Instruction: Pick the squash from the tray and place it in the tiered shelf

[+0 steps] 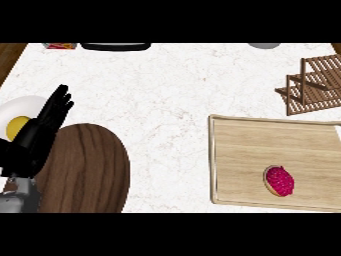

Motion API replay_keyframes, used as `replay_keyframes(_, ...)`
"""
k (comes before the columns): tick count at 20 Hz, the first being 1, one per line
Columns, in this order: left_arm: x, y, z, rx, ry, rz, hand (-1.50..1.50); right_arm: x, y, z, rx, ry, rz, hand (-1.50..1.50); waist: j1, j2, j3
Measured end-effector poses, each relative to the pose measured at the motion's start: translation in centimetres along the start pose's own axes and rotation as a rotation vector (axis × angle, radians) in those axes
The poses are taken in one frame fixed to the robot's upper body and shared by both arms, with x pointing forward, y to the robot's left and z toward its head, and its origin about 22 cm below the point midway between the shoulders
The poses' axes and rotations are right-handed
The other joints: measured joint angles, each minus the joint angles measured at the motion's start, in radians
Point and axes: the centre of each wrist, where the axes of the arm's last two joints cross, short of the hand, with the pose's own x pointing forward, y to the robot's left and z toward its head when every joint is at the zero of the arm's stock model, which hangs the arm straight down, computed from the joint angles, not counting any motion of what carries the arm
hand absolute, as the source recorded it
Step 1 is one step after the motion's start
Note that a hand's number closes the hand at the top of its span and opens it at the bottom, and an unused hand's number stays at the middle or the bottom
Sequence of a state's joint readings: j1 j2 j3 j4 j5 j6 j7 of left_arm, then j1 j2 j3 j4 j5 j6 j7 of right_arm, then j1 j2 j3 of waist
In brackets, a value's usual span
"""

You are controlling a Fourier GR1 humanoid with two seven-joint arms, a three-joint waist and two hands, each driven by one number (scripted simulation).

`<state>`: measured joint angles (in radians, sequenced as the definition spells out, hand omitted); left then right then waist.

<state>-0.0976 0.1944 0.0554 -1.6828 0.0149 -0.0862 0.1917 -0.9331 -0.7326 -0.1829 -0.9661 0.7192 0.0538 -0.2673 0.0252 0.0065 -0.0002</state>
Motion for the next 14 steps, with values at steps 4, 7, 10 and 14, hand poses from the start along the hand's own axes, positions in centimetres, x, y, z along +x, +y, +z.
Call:
replay_keyframes(4, 0.1, 0.3, -0.2, 0.010, -0.001, 0.006, 0.00, -1.2, 0.9, 0.2, 0.139, -0.047, 0.040, 1.50, -0.003, 0.000, 0.000)
replay_keyframes(7, 0.0, 0.2, 0.5, 0.004, 0.001, 0.002, 0.00, -2.2, 1.9, 0.6, 0.214, -0.050, 0.058, 1.50, -0.005, -0.002, 0.000)
replay_keyframes(10, 0.4, 0.0, 0.2, 0.006, -0.003, 0.007, 0.00, -3.4, 2.9, 1.0, 0.226, -0.013, 0.057, 1.50, -0.004, -0.001, 0.001)
replay_keyframes(14, 0.1, 0.2, 0.6, 0.008, 0.003, 0.003, 0.00, -5.1, 3.7, 1.8, 0.181, 0.093, 0.068, 1.50, -0.005, 0.000, 0.001)
